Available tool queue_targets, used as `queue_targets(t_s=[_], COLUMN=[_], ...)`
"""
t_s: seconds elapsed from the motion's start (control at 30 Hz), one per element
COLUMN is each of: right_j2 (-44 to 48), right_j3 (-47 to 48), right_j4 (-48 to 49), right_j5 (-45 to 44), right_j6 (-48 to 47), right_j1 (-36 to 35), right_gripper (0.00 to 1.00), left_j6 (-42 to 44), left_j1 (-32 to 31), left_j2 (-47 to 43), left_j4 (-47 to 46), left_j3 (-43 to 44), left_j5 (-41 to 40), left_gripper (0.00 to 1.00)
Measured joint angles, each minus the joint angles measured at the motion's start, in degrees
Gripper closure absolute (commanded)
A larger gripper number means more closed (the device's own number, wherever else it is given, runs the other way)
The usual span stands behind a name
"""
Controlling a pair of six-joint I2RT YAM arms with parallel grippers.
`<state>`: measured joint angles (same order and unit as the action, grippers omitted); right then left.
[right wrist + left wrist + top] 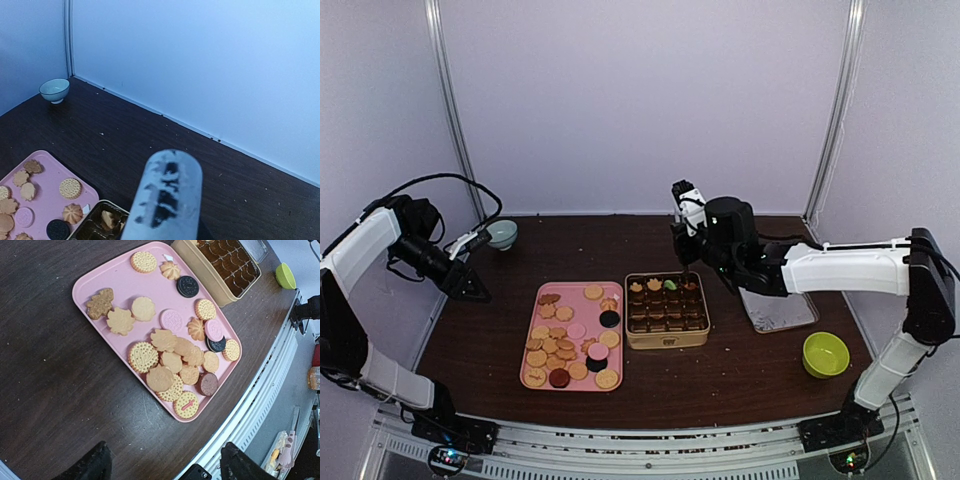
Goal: Pack the cookies
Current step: Adjust the fake cookies in the empty pocket of the box, then pick up the fake cookies from the plate.
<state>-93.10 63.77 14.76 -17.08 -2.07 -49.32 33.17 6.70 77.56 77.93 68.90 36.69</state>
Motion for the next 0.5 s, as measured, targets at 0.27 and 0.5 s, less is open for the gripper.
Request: queue_targets(t_s=[0.27, 0.5], right_j2=[-2.1, -17.1], right_j3=[8.5, 24.9], right_j4=[0.1, 1.0], right_j5=[-0.6, 1.7], right_j6=[-1.0, 1.0], right_j1=[-12.5, -20.3], right_gripper=[0.76, 0.72], left_j6=[0.0, 0.0], left_j1=[0.0, 0.1], left_j2=[0.1, 0.6], left_j4=[0.0, 0.1], left_j3=[0.0, 0.0], left_j5=[-0.5, -2.3], left_gripper=[0.19, 0.17])
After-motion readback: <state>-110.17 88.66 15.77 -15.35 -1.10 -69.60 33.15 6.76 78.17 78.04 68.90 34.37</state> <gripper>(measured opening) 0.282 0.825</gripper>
